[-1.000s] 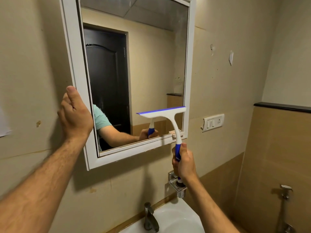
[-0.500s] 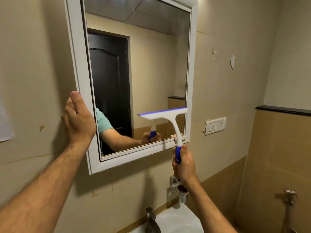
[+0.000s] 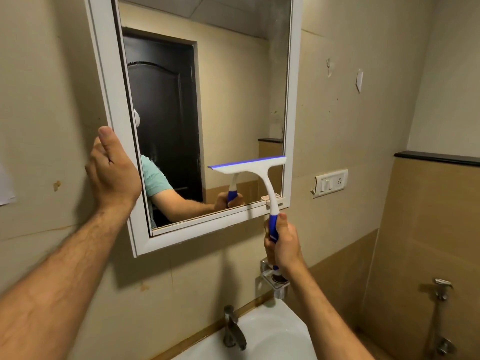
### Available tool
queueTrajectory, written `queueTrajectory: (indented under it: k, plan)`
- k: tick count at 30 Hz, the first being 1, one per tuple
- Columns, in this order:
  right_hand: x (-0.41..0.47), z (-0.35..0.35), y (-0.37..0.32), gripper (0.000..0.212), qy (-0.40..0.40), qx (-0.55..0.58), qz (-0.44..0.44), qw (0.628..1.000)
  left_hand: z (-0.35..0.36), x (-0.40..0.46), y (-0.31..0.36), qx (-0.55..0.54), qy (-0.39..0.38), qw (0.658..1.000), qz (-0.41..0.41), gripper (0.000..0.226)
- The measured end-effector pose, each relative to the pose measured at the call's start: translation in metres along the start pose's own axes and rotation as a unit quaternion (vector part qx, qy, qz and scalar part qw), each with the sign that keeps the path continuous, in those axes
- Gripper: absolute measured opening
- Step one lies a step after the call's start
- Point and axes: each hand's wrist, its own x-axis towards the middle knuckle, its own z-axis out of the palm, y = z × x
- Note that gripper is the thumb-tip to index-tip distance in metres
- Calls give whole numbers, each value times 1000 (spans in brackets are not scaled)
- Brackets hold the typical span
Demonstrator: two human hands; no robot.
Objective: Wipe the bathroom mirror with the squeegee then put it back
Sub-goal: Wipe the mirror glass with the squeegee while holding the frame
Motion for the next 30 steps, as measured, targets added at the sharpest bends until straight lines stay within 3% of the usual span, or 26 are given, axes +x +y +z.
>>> queueTrajectory:
  k: [6,14,23,26,30]
  plan:
    - [-30,-17,53,64,16,-47,36,998,-1,-1,-1,-1,-5,1000,3,58]
    - [-7,-13,-9,59,16,-44,-19,999,-2,-4,2,1,-9,1000,-3,57]
    - [-36,-11,30,53,18,-39,21,999,-3,-4,2,11,-16,1000,5,58]
    - [-15,-5,-12,58,24,-42,-19,999,-5,-2,3,11,-30,999,3,58]
    - [34,10,-116,56,15,-17,-87,996,-11,11,15,17,-74,997,-3,62]
